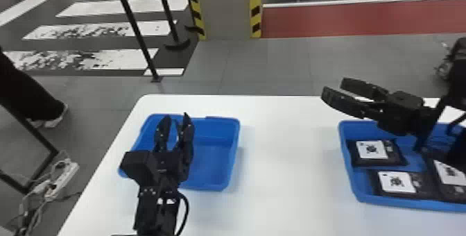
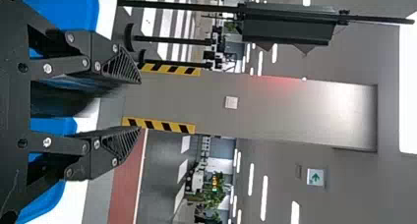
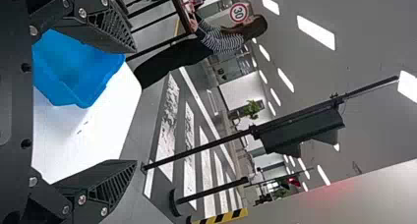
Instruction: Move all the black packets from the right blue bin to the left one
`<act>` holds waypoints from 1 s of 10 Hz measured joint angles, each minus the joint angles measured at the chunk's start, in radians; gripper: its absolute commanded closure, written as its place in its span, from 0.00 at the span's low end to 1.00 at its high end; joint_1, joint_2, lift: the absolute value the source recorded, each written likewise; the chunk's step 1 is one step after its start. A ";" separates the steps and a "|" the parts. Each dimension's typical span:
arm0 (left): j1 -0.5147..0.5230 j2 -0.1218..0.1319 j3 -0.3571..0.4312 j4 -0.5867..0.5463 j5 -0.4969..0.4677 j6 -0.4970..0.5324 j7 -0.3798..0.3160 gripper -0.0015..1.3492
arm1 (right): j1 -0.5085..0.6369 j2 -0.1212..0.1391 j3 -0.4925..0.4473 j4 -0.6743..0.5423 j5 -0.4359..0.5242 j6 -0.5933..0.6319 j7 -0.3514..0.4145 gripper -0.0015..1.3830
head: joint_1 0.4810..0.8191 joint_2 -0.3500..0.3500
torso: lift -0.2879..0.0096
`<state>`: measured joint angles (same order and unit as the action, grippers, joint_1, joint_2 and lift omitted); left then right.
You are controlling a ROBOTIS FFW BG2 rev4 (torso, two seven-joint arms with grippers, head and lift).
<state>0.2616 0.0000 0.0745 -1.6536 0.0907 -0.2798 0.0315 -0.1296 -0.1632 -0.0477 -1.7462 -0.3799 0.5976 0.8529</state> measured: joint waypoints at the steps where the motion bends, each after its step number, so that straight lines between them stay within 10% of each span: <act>1: -0.002 0.000 -0.010 0.002 0.008 -0.028 -0.003 0.04 | 0.008 -0.001 -0.003 0.001 0.011 0.006 -0.002 0.18 | 0.63 0.76 | 0.60; 7: 0.050 0.016 -0.126 -0.279 0.169 0.073 -0.124 0.03 | 0.312 0.002 -0.079 -0.389 0.179 0.024 -0.446 0.18 | 0.61 0.49 | 0.60; 10: 0.105 0.009 -0.124 -0.368 0.172 0.127 -0.131 0.03 | 0.375 0.013 -0.109 -0.311 0.200 0.016 -0.541 0.18 | 0.63 0.40 | 0.60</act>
<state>0.3663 0.0086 -0.0498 -2.0212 0.2625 -0.1531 -0.0992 0.2453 -0.1502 -0.1571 -2.0571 -0.1800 0.6136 0.3119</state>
